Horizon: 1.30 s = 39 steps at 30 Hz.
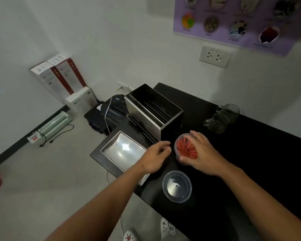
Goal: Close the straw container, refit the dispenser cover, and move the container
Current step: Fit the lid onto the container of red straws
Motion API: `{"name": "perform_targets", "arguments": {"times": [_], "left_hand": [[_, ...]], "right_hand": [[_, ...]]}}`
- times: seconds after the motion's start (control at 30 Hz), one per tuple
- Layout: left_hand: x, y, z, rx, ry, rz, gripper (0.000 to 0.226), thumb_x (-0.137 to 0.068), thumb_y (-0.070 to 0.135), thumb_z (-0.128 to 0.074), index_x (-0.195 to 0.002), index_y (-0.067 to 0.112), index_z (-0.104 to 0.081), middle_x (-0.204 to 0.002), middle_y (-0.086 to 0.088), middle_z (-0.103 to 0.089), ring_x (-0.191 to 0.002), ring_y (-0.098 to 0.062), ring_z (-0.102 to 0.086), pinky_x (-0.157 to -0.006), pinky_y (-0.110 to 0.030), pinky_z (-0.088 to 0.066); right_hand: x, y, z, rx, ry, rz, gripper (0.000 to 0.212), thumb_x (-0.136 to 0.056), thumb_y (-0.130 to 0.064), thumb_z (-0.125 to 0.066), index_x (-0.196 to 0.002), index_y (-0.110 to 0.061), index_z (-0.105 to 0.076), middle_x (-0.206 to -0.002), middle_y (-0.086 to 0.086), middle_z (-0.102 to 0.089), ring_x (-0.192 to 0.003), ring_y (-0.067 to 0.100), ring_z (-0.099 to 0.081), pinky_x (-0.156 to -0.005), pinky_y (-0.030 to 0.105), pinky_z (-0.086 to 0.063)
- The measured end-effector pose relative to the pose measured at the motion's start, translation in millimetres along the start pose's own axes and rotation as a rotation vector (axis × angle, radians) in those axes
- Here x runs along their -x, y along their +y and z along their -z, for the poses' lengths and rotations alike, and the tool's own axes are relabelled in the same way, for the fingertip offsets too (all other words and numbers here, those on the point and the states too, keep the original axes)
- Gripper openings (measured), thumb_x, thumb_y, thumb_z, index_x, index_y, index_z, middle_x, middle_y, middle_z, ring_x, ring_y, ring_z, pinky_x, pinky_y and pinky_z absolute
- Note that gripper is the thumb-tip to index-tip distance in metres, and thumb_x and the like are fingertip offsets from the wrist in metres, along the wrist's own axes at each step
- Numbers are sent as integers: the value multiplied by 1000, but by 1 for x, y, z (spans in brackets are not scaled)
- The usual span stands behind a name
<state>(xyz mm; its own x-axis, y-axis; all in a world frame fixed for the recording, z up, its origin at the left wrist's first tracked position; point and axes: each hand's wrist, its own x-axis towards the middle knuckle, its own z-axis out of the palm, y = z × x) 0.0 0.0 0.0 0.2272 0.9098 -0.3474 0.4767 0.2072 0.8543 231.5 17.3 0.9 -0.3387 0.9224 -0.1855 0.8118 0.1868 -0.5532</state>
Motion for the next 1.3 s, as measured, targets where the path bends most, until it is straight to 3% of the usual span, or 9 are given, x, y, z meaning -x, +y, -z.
{"name": "perform_targets", "arguments": {"times": [0.1, 0.2, 0.37, 0.47, 0.63, 0.73, 0.97, 1.13, 1.3], "left_hand": [[-6, 5, -13, 86, 1, 28, 40, -112, 25, -49, -148, 10, -53, -119, -11, -69, -107, -18, -64, -93, -25, -52], [-9, 11, -22, 128, -13, 32, 34, -113, 20, -46, -145, 12, -55, -110, 3, -68, -95, -9, -64, -74, -7, -51], [-1, 16, -15, 156, 6, -5, 28, -112, 15, -48, -138, 16, -58, -114, 12, -68, -90, 18, -66, -76, -1, -47], [13, 14, -5, 217, 38, -47, 23, -112, 18, -50, -126, 34, -58, -118, 15, -69, -95, 19, -67, -79, -5, -50], [47, 0, 16, 198, 35, -167, 39, -107, 34, -59, -143, 44, -50, -139, 16, -65, -128, 0, -61, -95, -17, -53], [62, -13, 27, 136, 46, -221, 55, -101, 46, -65, -151, 47, -43, -147, 22, -58, -141, -4, -52, -102, -18, -51], [77, -38, 37, 145, 112, -205, 78, -87, 41, -85, -153, 45, -43, -148, 15, -60, -139, -11, -57, -104, -21, -53], [87, -50, 46, 127, 160, -185, 79, -85, 44, -86, -153, 40, -44, -147, 16, -61, -137, -10, -57, -107, -29, -55], [102, -59, 60, 155, 210, -143, 93, -76, 57, -87, -154, 29, -46, -147, 8, -62, -138, -18, -58, -110, -49, -54]], "right_hand": [[1, 7, -7, -3, -16, -20, 106, -79, -66, -74, -161, -37, -15, -174, -7, 1, -160, 19, 6, -125, 49, -17], [0, 8, -12, -18, 14, -37, 108, -76, -63, -79, -160, -36, -18, -173, -7, -3, -158, 21, -3, -120, 48, -29], [-4, -5, -4, -18, 50, -2, 103, -74, -62, -82, -157, -35, -27, -168, -4, -19, -152, 22, -22, -111, 40, -36], [-4, -19, 4, -11, 51, 45, 105, -72, -67, -78, -158, -35, -26, -165, -8, -23, -150, 17, -24, -107, 33, -35], [1, -52, 19, -136, 27, 127, 106, -68, -82, -70, -155, -43, -25, -146, -31, -30, -131, -2, -31, -95, 21, -34], [3, -72, 19, -227, -20, 139, 108, -64, -84, -71, -154, -49, -23, -135, -39, -28, -131, -3, -36, -97, 25, -40], [6, -101, 0, -449, -135, 153, 109, -67, -76, -78, -157, -48, -23, -151, -16, -42, -132, 7, -52, -102, 38, -56], [8, -98, -1, -465, -209, 192, 97, -75, -80, -68, -155, -53, -21, -144, -29, -43, -125, -18, -48, -87, 7, -50], [5, -79, -4, -376, -147, 146, 75, -85, -79, -56, -149, -39, -52, -142, -21, -58, -130, -6, -51, -107, 27, -45]]}}
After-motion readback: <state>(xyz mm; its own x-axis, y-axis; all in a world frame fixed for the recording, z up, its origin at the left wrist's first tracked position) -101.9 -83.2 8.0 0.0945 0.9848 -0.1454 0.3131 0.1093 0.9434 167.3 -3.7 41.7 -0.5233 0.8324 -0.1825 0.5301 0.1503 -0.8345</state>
